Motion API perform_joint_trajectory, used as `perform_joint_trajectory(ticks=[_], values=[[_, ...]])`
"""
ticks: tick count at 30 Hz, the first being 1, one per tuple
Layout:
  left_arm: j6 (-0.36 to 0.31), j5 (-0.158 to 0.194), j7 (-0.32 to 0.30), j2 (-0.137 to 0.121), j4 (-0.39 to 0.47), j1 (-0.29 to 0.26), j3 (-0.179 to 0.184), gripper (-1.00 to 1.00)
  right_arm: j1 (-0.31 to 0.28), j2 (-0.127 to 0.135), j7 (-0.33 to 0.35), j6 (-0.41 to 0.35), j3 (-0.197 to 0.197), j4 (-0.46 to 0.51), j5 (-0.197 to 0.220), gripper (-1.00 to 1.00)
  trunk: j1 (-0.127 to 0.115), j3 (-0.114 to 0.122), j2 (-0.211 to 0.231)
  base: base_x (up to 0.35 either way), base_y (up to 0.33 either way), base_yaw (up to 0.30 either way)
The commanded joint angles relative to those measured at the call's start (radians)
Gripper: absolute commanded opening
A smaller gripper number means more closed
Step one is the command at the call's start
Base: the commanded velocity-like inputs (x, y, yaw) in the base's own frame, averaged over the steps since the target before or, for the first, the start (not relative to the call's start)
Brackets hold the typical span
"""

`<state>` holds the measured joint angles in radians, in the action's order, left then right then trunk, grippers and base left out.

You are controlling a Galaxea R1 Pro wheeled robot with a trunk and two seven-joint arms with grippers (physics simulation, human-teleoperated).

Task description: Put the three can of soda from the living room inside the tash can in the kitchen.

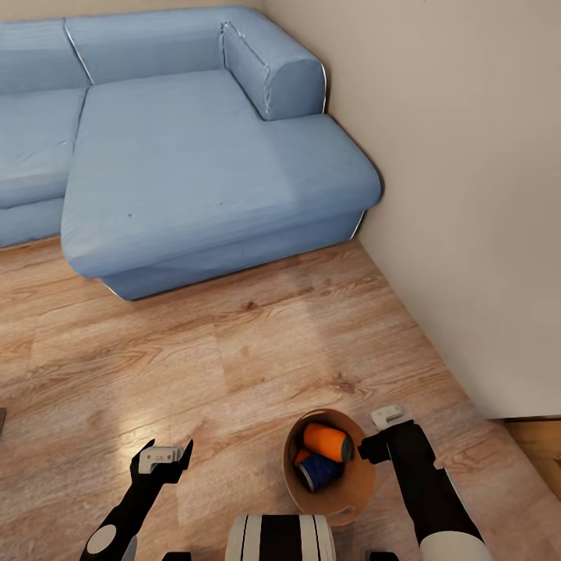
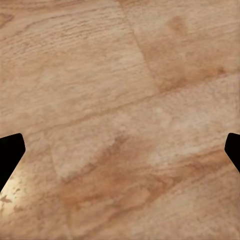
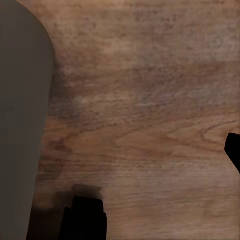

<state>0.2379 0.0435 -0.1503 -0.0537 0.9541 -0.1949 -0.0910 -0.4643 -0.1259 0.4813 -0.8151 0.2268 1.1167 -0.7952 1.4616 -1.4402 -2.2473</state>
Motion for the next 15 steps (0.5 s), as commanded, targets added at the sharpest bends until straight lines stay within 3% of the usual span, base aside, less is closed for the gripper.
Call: perform_joint_trajectory(ticks=[1, 15], values=[[0.0, 0.0, 0.0, 0.0, 0.0, 0.0, 0.0, 1.0, 0.0, 0.0, -0.001, 0.002, 0.0, 0.0, -0.008, 1.0, 0.0, 0.0, 0.0, 0.0, 0.0, 0.0], [0.0, -0.002, 0.0, 0.0, -0.004, 0.0, -0.001, 1.0, 0.0, -0.001, -0.001, 0.004, 0.0, 0.0, -0.009, 1.0, -0.004, 0.003, 0.007, 0.0, 0.0, 0.0]])
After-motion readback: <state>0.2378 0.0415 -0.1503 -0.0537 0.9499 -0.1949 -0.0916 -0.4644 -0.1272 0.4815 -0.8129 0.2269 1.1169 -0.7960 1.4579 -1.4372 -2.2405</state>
